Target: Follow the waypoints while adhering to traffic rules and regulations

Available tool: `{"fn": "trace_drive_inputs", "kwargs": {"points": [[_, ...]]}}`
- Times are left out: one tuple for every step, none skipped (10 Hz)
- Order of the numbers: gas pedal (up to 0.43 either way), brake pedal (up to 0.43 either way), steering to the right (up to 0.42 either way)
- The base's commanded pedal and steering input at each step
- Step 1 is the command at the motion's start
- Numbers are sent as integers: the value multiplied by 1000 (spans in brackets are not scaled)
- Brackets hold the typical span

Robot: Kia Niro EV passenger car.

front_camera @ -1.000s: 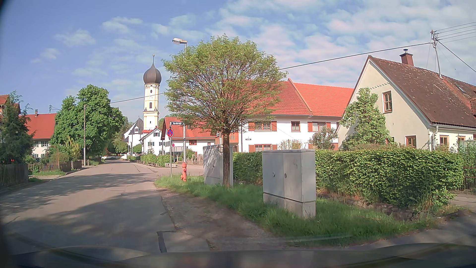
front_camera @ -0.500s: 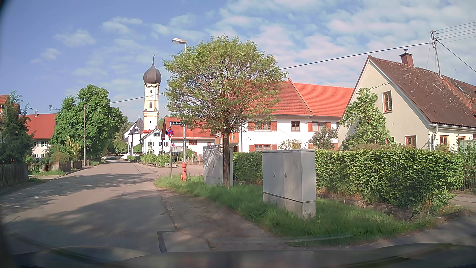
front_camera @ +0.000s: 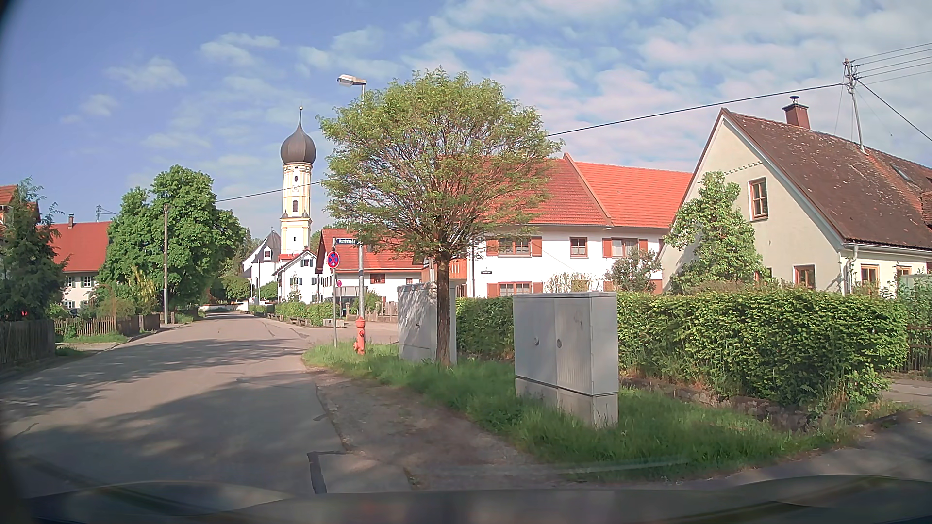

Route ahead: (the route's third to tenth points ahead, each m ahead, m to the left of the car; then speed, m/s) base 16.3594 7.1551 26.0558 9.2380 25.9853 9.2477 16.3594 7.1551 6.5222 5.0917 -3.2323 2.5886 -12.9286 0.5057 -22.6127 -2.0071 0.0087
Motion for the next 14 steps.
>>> {"fn": "trace_drive_inputs", "kwargs": {"points": [[0,226,476],[0,226,477],[0,232,478],[0,232,478],[0,232,478],[0,232,478],[0,232,478],[0,232,478],[0,232,478],[0,232,478],[0,232,479],[0,232,478],[0,232,478],[0,232,478]]}}
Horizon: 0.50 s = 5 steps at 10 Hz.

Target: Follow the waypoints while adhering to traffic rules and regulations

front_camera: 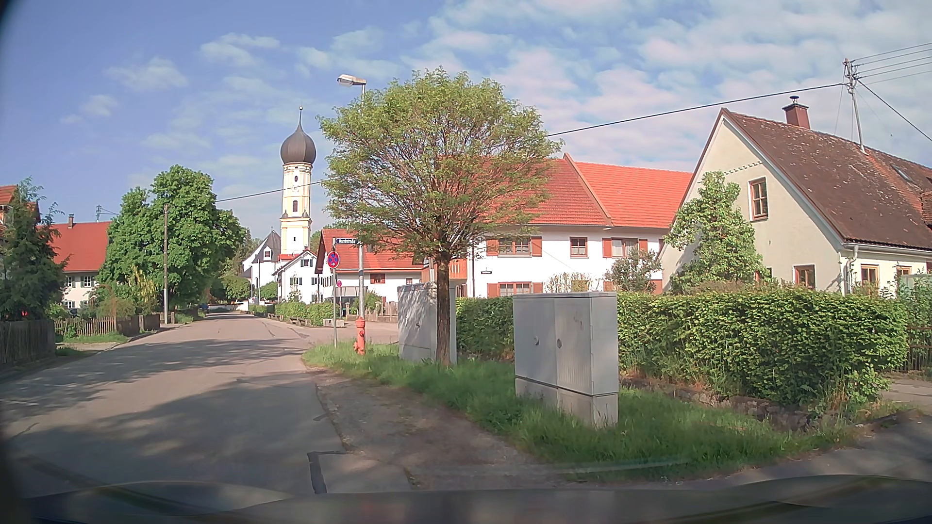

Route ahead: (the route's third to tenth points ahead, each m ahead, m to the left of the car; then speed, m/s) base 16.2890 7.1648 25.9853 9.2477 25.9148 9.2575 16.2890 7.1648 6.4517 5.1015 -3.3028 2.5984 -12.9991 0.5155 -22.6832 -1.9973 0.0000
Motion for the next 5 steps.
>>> {"fn": "trace_drive_inputs", "kwargs": {"points": [[0,232,479],[0,232,478],[0,232,478],[0,232,478],[0,232,478]]}}
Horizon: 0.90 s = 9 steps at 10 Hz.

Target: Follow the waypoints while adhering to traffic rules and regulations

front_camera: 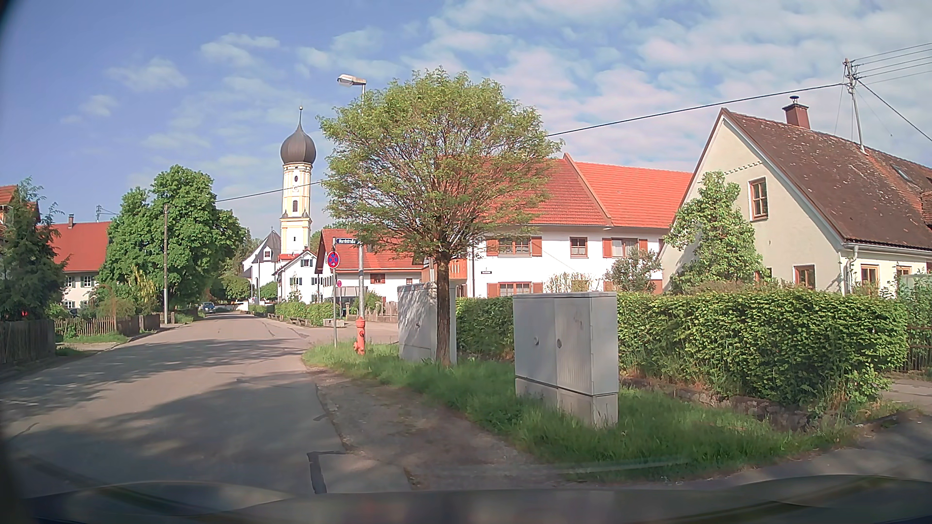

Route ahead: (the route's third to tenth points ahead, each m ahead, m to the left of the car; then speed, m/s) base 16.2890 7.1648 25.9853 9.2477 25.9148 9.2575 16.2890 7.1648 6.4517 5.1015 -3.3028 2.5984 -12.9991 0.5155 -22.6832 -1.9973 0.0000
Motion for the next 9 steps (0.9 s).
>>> {"fn": "trace_drive_inputs", "kwargs": {"points": [[0,232,479],[0,232,478],[0,232,478],[0,232,478],[0,232,478],[0,232,478],[0,232,479],[0,232,478],[0,232,478]]}}
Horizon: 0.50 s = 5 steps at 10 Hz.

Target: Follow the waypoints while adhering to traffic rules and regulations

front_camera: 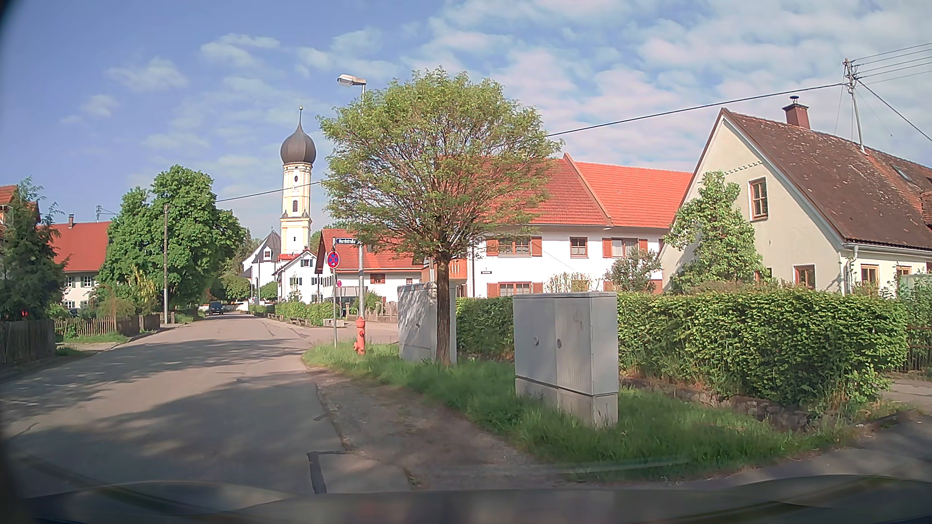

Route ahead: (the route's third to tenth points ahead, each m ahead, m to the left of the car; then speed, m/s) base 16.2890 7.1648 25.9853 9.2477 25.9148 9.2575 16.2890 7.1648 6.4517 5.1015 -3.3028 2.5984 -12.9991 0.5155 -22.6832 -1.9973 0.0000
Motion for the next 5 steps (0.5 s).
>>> {"fn": "trace_drive_inputs", "kwargs": {"points": [[0,232,479],[0,232,479],[0,232,479],[0,232,479],[0,232,478]]}}
